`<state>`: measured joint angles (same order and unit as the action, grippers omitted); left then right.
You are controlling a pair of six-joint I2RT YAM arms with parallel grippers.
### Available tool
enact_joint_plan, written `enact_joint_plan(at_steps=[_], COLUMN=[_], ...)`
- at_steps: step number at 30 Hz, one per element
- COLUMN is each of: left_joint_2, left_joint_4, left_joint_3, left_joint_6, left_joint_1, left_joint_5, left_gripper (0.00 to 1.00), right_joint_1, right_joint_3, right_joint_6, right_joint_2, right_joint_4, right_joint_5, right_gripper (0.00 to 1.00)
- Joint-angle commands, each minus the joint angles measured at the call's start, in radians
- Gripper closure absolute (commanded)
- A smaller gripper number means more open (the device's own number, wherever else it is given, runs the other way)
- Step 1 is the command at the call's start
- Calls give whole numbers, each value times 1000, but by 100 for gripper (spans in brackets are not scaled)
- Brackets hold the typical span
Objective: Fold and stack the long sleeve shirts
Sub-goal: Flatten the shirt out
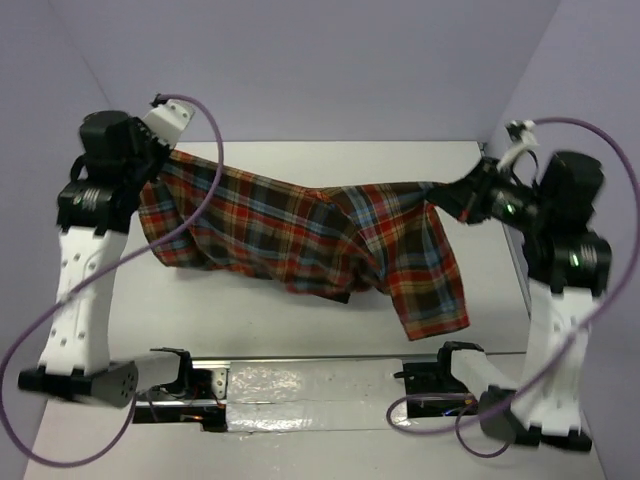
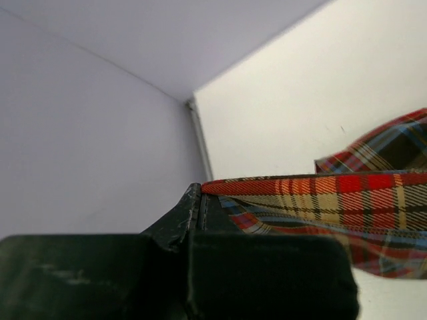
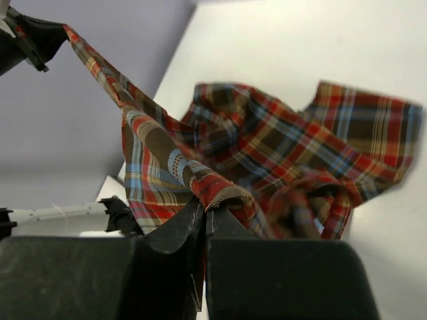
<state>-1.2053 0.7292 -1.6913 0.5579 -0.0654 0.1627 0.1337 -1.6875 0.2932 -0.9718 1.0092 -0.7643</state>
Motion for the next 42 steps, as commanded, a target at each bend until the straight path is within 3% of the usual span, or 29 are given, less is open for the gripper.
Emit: enact_joint_plan(at_steps=[1, 3, 5, 6, 7, 8, 9, 10, 11, 12, 13, 14, 16, 18, 20, 22, 24, 29, 32, 36, 37, 38, 39, 42], left_joint_2=[-202, -330, -578, -673, -850, -928, -1001, -1077, -1071, -1039, -937, -897, -878, -854, -797, -713, -641, -507, -358, -206, -167, -134, -73, 24], left_joint_4=[-46, -92, -96, -71, -67, -80, -114, -251, -360, -495, -788, -897, -997, -1126, -1300, -1333, -1356, -1375, -1384, -1267, -1230, -1170, -989, -667], left_joint_3=[27, -29, -235, -463, -601, -727, -854, -1007, -1012, -890, -805, -756, -844, -925, -881, -819, -745, -466, -246, -1, 55, 140, 163, 244], left_joint_6=[-68, -99, -157, -185, -196, -207, -208, -194, -179, -167, -177, -185, -203, -194, -168, -168, -187, -154, -125, -58, -44, -17, 0, 143], left_joint_1=[53, 91, 118, 116, 113, 107, 102, 81, 73, 44, 44, 45, 53, 62, 59, 50, 45, 33, 33, 38, 41, 56, 61, 62], left_joint_5=[-27, -99, -123, -136, -146, -140, -128, -82, -45, -14, 30, 26, 15, -17, -73, -101, -133, -216, -334, -382, -396, -420, -463, -503], left_gripper=[100, 100, 100, 100, 100, 100, 100, 100, 100, 100, 100, 100, 100, 100, 100, 100, 100, 100, 100, 100, 100, 100, 100, 100], right_joint_1=[6, -6, -44, -57, -65, -72, -78, -80, -80, -78, -74, -69, -43, -26, 9, 58, 86, 92, 80, 72, 75, 75, 76, 75], right_joint_3=[77, 7, -90, -230, -318, -422, -637, -743, -843, -994, -1050, -1060, -932, -839, -897, -962, -902, -783, -553, -98, 95, 179, 257, 516], right_joint_6=[33, 113, 170, 248, 306, 384, 485, 718, 845, 954, 1074, 1080, 1019, 835, 787, 817, 848, 880, 911, 792, 755, 707, 589, 442], right_joint_2=[-230, -412, -555, -708, -794, -876, -1041, -1120, -1184, -1281, -1301, -1297, -1126, -959, -926, -912, -868, -832, -747, -495, -366, -291, -227, 40], right_joint_4=[-111, -257, -410, -470, -530, -667, -764, -864, -1158, -1308, -1410, -1432, -1541, -1575, -1618, -1647, -1656, -1607, -1655, -1703, -1692, -1666, -1546, -1273], right_joint_5=[-47, -50, -59, -75, -101, -124, -157, -155, -139, -31, 53, 135, 320, 469, 525, 578, 571, 359, 233, 152, 143, 137, 125, 114], right_gripper=[100, 100, 100, 100, 100, 100, 100, 100, 100, 100, 100, 100, 100, 100, 100, 100, 100, 100, 100, 100, 100, 100, 100, 100])
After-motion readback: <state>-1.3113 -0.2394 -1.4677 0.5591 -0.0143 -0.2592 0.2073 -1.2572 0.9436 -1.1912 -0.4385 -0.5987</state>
